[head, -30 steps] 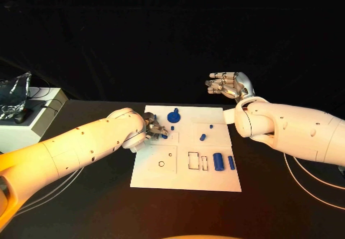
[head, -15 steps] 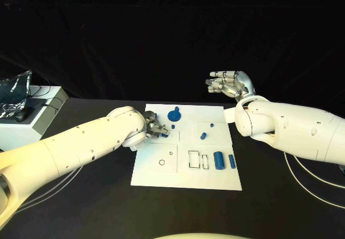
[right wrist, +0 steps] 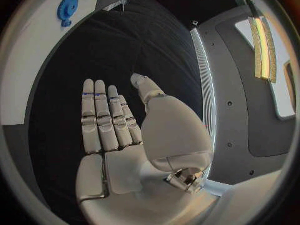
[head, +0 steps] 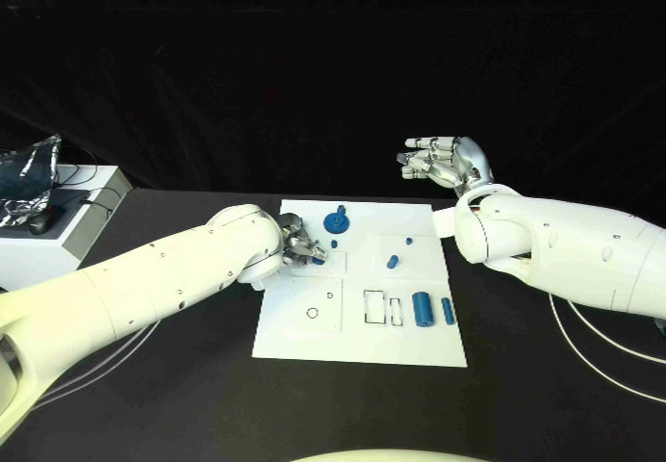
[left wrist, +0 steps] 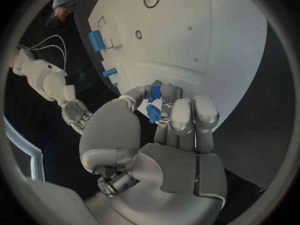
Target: Assemble the parts on the task board
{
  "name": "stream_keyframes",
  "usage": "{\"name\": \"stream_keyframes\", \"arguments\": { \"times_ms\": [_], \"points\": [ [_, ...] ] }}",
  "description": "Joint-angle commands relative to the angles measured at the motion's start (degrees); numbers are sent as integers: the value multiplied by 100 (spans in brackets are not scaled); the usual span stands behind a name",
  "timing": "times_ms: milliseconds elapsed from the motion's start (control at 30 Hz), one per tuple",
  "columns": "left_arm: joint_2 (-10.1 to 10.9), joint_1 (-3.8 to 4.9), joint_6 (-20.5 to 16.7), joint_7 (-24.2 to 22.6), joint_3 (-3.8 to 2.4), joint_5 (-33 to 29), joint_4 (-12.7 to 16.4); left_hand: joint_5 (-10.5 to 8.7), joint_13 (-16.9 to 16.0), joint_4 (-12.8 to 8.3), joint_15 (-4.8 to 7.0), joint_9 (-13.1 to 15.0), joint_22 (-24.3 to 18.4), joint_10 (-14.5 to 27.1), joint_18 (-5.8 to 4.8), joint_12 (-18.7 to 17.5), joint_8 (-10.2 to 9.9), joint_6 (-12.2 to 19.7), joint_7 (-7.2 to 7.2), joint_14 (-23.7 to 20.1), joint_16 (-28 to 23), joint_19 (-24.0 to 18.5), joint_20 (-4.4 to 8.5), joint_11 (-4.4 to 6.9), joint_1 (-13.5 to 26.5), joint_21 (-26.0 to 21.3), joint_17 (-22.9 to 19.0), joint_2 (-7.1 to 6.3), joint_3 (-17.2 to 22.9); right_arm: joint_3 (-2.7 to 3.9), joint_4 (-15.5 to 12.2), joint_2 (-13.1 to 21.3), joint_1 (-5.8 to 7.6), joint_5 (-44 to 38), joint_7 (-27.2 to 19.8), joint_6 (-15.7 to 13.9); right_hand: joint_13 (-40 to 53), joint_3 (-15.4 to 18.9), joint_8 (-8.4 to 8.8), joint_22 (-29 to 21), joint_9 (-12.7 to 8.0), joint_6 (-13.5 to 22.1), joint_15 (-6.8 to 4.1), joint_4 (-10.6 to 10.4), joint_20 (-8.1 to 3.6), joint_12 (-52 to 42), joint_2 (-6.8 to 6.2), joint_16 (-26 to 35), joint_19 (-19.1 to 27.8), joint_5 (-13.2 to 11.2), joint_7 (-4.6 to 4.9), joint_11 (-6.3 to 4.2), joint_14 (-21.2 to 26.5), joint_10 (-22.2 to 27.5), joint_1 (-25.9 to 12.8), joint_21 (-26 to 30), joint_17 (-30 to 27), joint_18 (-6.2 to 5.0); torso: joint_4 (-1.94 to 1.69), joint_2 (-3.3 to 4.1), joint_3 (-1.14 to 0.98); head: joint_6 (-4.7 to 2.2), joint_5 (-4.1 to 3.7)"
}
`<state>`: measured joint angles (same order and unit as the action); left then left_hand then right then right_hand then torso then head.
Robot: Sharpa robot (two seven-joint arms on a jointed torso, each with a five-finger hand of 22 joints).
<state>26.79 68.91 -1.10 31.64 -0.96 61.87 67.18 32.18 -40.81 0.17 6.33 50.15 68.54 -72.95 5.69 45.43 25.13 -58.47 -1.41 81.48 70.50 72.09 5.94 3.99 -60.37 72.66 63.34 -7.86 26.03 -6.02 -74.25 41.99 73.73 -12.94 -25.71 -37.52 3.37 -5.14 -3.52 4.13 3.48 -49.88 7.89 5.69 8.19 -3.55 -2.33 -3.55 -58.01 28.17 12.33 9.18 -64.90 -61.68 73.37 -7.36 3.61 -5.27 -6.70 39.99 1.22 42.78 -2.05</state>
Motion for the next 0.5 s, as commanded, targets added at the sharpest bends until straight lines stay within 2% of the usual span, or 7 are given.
{"name": "stream_keyframes", "arguments": {
  "times_ms": [33, 367, 467, 500],
  "points": [
    [-22, -39, 195, 92, 19, 55, -4, -7, 7, -622, 23, 227, 27, 3, -112, -4, -33, -200, 173, 23, 8, 47, -8, 34, -162, -32, 17, 112, 524, 1, -6, -1, -2, -1, -59, 117, -7, 39, 29, -6, -8, 33, -11, -9, 5, 10, 54, 7, 26, 37, 1, 6, 44, 32, -10, -21, -6, -26, -4, 0, 1, 6, -8],
    [-79, -65, 222, 83, 19, 55, -39, -25, 10, -551, 29, 230, 69, -19, -121, 20, -17, -244, 206, 31, 35, 62, -9, 48, -202, -70, 41, 165, 302, 0, -5, -3, -2, 0, -44, 136, -7, 70, 30, -6, -9, 74, -2, -11, 14, 9, 58, 7, 46, 41, 11, 15, 66, 54, -1, -21, -6, -27, 0, 5, -3, 18, -14],
    [-93, -72, 216, 79, 19, 55, -46, -64, 0, -453, 30, 244, 85, -33, -127, 46, 13, -296, 251, 34, 43, 71, -10, 60, -183, -81, 43, 203, -57, 0, -6, -4, -2, 0, -39, 145, -7, 73, 30, -6, -9, 79, -2, -9, 15, 10, 59, 7, 48, 44, 12, 16, 68, 57, 3, -22, -6, -28, 3, 5, -5, 24, -17],
    [-99, -75, 209, 76, 19, 55, -50, -44, -9, -358, 43, 211, 102, -2, -141, 56, -26, -297, 257, 32, 49, 83, 7, 64, -374, -97, 42, 310, -571, 0, -6, -4, -2, 0, -37, 150, -7, 76, 30, -6, -9, 85, -1, -7, 17, 10, 61, 6, 51, 47, 13, 17, 71, 61, 7, -23, -6, -29, 3, 5, -4, 23, -21]
  ]
}}
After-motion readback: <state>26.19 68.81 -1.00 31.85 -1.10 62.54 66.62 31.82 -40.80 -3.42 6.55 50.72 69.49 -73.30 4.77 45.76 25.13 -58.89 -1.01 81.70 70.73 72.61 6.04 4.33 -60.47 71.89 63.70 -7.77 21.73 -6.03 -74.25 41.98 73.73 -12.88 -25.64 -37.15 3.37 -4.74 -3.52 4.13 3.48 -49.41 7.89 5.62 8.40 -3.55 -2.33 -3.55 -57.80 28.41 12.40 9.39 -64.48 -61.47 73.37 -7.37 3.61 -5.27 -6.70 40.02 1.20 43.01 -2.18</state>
